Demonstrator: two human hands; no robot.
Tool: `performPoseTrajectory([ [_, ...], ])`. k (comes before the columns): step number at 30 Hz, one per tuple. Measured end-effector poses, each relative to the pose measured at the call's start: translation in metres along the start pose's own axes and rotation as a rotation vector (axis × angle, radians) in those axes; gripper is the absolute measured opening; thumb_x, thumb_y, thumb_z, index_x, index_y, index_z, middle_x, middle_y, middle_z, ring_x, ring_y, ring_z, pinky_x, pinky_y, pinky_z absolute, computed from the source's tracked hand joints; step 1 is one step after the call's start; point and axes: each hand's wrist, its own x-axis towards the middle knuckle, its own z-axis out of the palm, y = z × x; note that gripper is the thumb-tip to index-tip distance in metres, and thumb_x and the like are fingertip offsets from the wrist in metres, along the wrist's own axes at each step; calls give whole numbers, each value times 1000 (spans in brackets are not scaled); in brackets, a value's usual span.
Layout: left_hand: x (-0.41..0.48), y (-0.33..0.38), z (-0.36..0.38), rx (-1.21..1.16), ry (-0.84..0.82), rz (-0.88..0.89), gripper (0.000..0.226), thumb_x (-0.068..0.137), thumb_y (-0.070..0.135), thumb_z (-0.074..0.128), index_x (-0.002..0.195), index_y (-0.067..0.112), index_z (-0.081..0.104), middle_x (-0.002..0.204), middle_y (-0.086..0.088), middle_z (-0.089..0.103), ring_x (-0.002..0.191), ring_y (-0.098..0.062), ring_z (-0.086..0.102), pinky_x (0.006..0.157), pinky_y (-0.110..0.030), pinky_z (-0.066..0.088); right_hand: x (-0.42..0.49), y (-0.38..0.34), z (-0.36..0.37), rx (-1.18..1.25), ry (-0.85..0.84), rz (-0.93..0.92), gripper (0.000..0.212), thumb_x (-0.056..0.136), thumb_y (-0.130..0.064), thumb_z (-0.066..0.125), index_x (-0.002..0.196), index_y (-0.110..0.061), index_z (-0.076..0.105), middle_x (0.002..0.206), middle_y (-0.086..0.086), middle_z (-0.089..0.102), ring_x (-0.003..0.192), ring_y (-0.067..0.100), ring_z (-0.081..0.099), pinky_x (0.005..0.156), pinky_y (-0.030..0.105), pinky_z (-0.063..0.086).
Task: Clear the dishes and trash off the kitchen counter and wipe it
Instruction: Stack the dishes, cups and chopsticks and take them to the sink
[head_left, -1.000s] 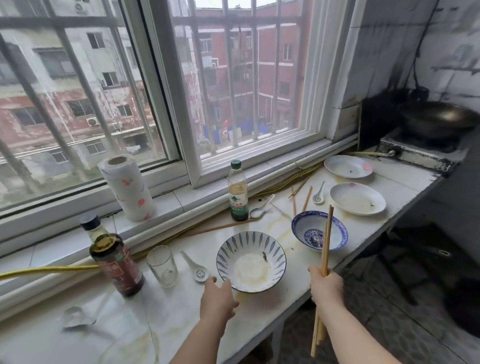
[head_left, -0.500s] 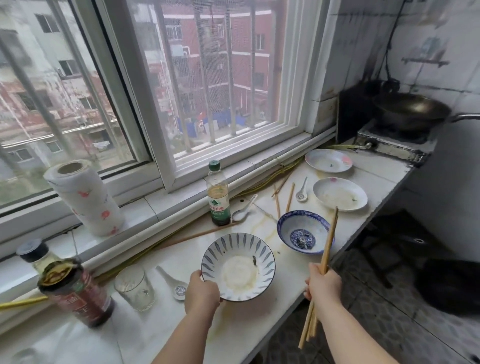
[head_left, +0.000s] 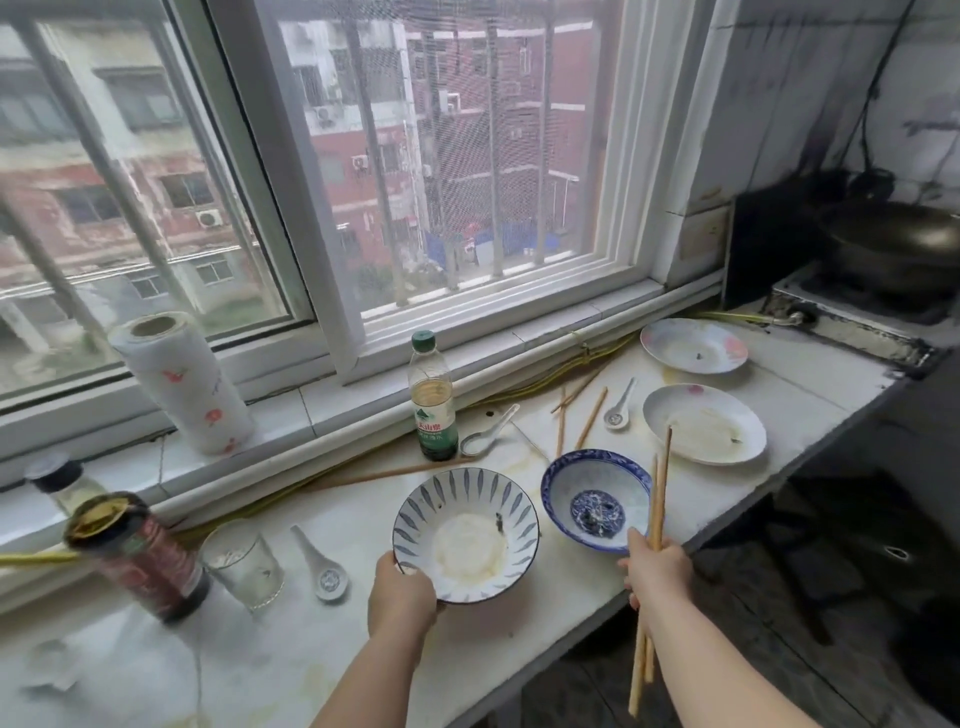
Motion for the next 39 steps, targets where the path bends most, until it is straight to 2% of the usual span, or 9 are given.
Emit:
performPoseTrajectory([
  [4, -11, -3, 13, -28, 41, -11, 32, 90, 13, 37, 118, 22, 50, 105, -9, 65, 82, -32, 68, 53, -26, 50, 13, -4, -2, -36, -95, 49, 23, 97, -21, 50, 110, -2, 50, 77, 16, 60, 50, 21, 52, 44, 28, 39],
  [10, -30, -3, 18, -86, 59, -23, 31, 93, 14, 39, 122, 24, 46, 101, -4, 64, 78, -29, 70, 54, -26, 47, 14, -17, -1, -39, -170, 62, 19, 94, -11, 46, 108, 0, 52, 66, 14, 56, 52, 21, 48, 47, 27, 39],
  [15, -33, 1, 13, -97, 47, -45, 37, 94, 10, 38, 129, 23, 42, 109, -8, 62, 78, -26, 70, 60, -29, 52, -3, -39, 28, -125, -345, -124, 22, 91, -10, 45, 112, -5, 52, 68, 13, 57, 50, 20, 46, 43, 27, 38],
  [18, -31, 2, 7, -110, 37, -40, 31, 94, 8, 38, 119, 24, 43, 110, -12, 64, 69, -24, 67, 55, -26, 49, -20, -44, 46, -269, -459, -229, 19, 90, -9, 44, 108, -7, 52, 65, 9, 52, 47, 20, 47, 41, 24, 36],
  [25, -24, 7, -9, -136, -17, -56, 40, 87, -4, 41, 125, 7, 49, 77, -15, 65, 50, -20, 53, 47, -22, 40, -41, -32, 65, -638, -536, -341, 16, 90, -10, 38, 102, -11, 49, 82, 11, 64, 53, 17, 58, 42, 22, 38],
  [28, -18, 10, -19, -170, -27, -65, 46, 92, -4, 36, 135, 11, 41, 75, -14, 58, 53, -20, 50, 47, -23, 37, -41, -28, 71, -720, -525, -354, 20, 88, -10, 38, 105, -10, 47, 90, 14, 65, 56, 19, 59, 43, 22, 39],
  [32, -10, 16, -22, -123, 14, -40, 50, 92, 6, 42, 141, 14, 41, 102, -14, 62, 66, -23, 58, 57, -29, 49, -36, -25, 75, -801, -497, -372, 17, 86, -14, 41, 102, -12, 45, 94, 13, 64, 78, 29, 64, 54, 30, 47],
  [36, 0, 22, -20, 10, 11, 46, 50, 88, 13, 44, 138, 15, 45, 120, -13, 59, 102, -35, 61, 89, -44, 54, -34, -25, 79, -822, -452, -375, 14, 85, -17, 44, 99, -16, 42, 90, 8, 61, 80, 28, 65, 65, 36, 54],
  [39, 1, 26, -18, 33, -18, 93, 41, 88, 17, 47, 129, 16, 51, 107, -10, 64, 91, -32, 63, 71, -34, 48, -31, -23, 76, -835, -404, -414, 17, 85, -20, 49, 101, -19, 42, 92, 4, 61, 79, 27, 65, 71, 40, 57],
])
